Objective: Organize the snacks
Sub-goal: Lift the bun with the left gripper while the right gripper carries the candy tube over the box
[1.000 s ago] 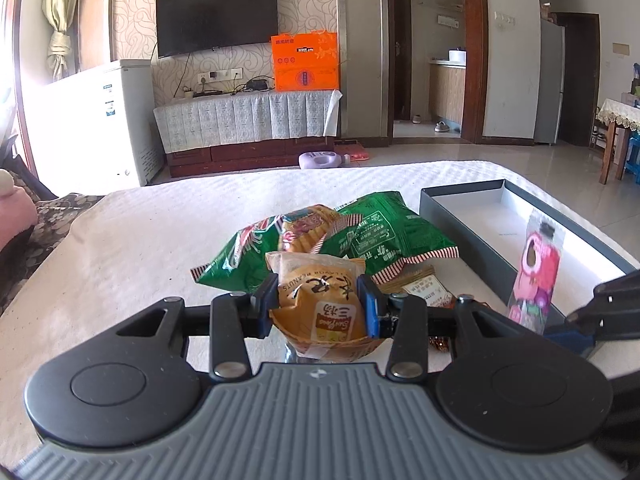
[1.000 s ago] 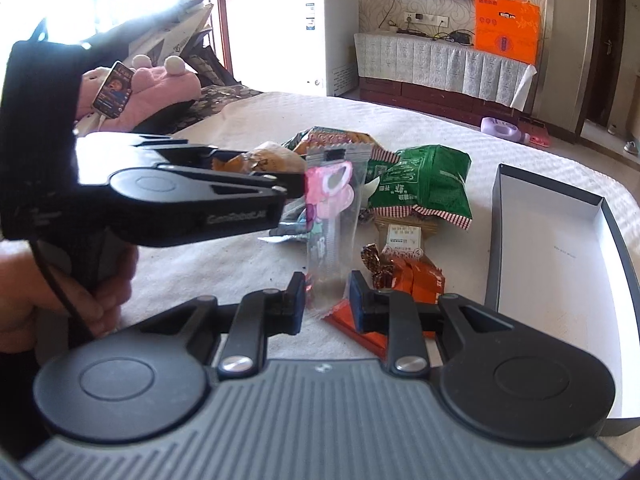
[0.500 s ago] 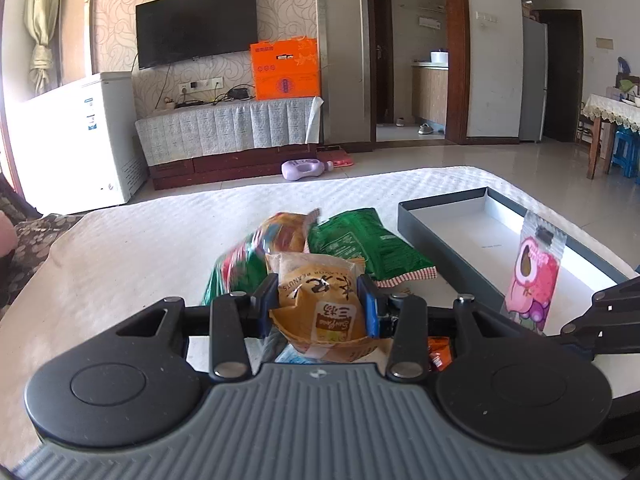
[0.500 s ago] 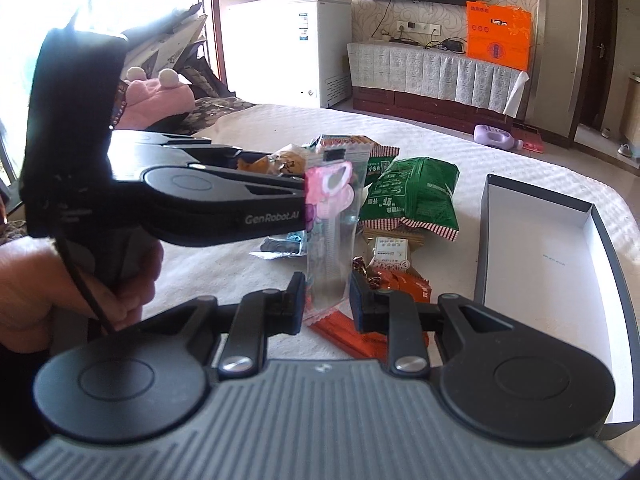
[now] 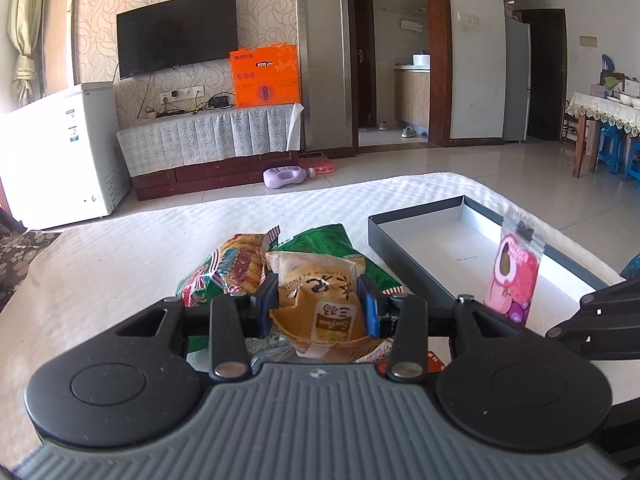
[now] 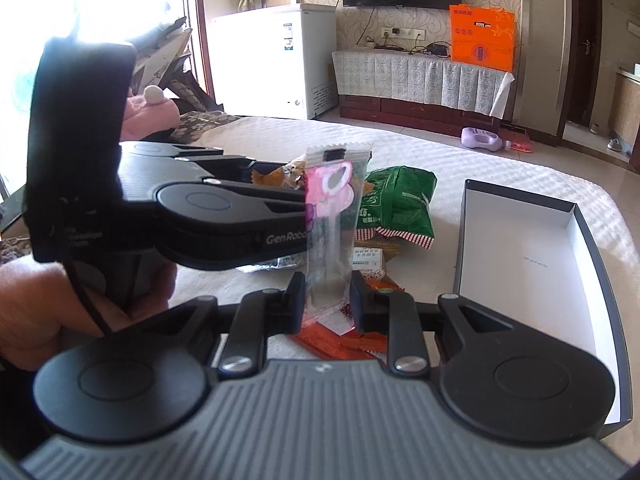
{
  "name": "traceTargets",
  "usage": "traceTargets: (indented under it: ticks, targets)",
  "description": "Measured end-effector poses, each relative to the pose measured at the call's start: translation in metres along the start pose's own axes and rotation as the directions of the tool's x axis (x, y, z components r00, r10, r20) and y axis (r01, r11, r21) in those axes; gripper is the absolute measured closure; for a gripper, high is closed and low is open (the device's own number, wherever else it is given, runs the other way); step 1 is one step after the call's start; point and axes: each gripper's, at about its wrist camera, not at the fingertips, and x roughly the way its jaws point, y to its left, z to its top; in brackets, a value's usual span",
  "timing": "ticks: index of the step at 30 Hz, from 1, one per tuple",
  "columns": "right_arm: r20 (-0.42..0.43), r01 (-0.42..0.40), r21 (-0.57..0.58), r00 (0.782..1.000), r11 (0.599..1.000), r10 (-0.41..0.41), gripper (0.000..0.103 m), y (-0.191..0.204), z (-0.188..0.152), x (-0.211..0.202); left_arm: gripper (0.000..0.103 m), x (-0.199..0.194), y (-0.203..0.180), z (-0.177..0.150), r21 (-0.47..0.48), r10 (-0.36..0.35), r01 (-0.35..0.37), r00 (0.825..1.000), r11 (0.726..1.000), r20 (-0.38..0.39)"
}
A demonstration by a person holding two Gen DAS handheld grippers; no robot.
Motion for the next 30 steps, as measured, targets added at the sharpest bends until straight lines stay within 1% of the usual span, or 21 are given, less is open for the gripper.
traceTargets:
  ticks: [6, 17, 30]
  targets:
    - [0.004, 0.007, 0.011, 1.0, 1.0, -0.007, 0.077, -0.002, 0.0, -0.002, 0.056, 0.014, -0.002, 0.008, -0.013, -0.001, 0.001, 1.0, 1.0, -0.003]
    - [0.023, 0.027, 0.028, 0.999, 0.999, -0.027, 0.077, -0.011, 0.005, -0.007, 0.056, 0.035, -0.007, 0.021, -0.034, -0.032, 0.031, 0.999, 0.999, -0.005]
    - [0.048, 0.068, 0.076, 0.996, 0.995, -0.072, 0.077, -0.031, 0.004, -0.016, 0.056, 0.052, -0.03, 0.035, -0.029, -0.074, 0.074, 0.997, 0.997, 0.01]
